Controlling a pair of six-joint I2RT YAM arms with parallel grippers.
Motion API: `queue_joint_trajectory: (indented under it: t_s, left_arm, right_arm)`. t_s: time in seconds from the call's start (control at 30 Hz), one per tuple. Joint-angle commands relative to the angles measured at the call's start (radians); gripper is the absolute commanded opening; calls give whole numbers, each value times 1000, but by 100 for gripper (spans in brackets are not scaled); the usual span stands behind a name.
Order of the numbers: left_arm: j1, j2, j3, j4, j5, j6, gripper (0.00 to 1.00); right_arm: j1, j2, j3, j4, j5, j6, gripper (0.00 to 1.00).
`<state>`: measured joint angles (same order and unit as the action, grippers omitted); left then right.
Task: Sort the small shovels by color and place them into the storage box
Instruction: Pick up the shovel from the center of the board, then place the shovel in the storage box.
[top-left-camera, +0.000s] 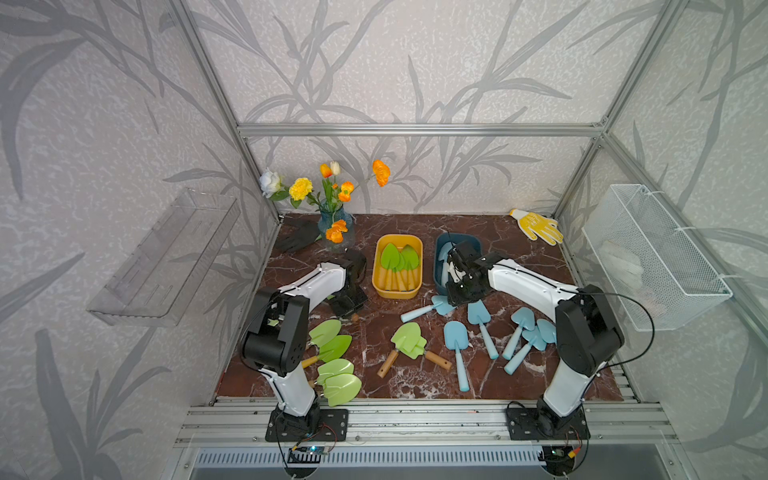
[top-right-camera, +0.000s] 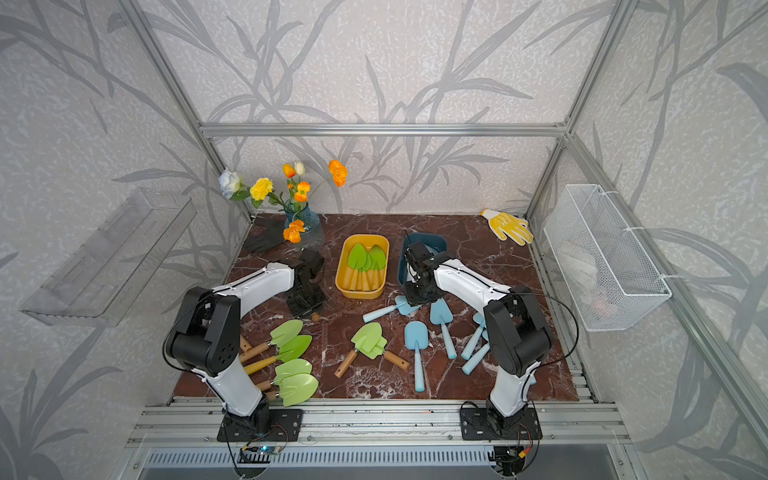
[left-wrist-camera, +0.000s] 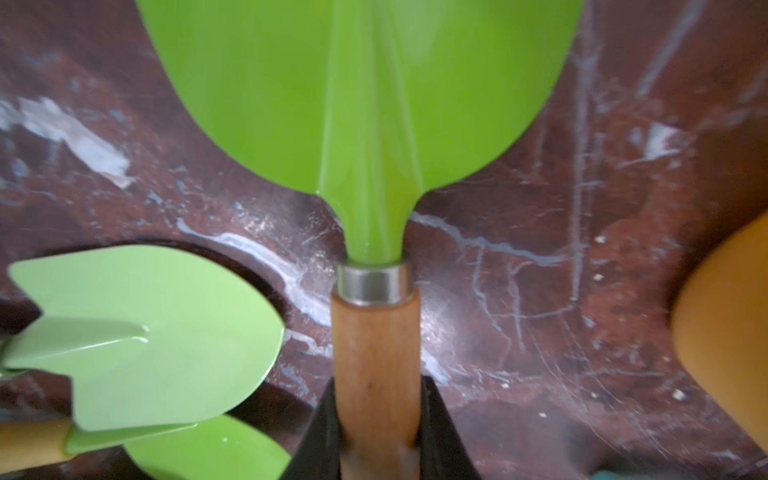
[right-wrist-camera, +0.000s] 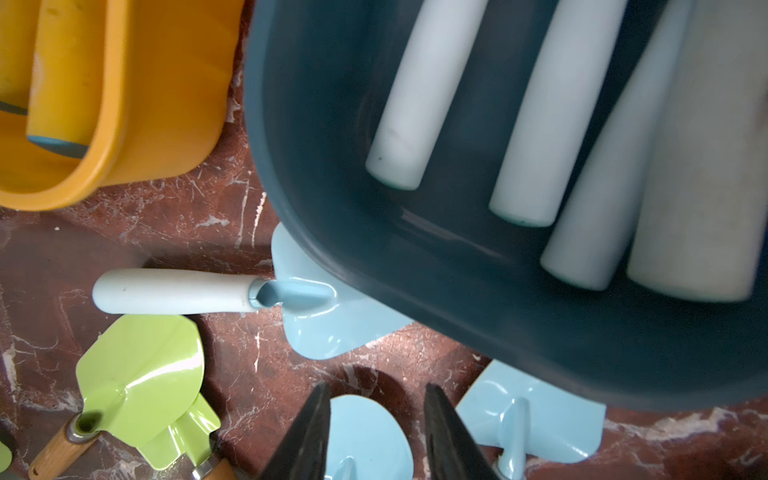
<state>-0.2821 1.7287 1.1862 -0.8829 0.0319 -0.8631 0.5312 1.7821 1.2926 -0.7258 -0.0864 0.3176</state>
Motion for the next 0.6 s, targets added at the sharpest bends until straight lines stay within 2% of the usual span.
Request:
queue_joint_trajectory:
  t_s: [0.0, 0.1, 0.23, 0.57]
  left_arm:
    - [-21, -84, 110, -136, -60, 117, 0]
    - [-29, -89, 169, -157, 7, 196, 0]
    - [-46, -8, 265, -170, 145, 264, 0]
    - [-116, 284, 550, -216, 188, 387, 0]
  right_arm:
    - [0, -16, -16, 0, 16, 25, 39]
    - [-2, -22, -18, 2, 26, 38, 39]
    - [-3, -42, -19, -10, 49, 51, 39]
    - [-28, -171, -92, -31, 92, 82, 39]
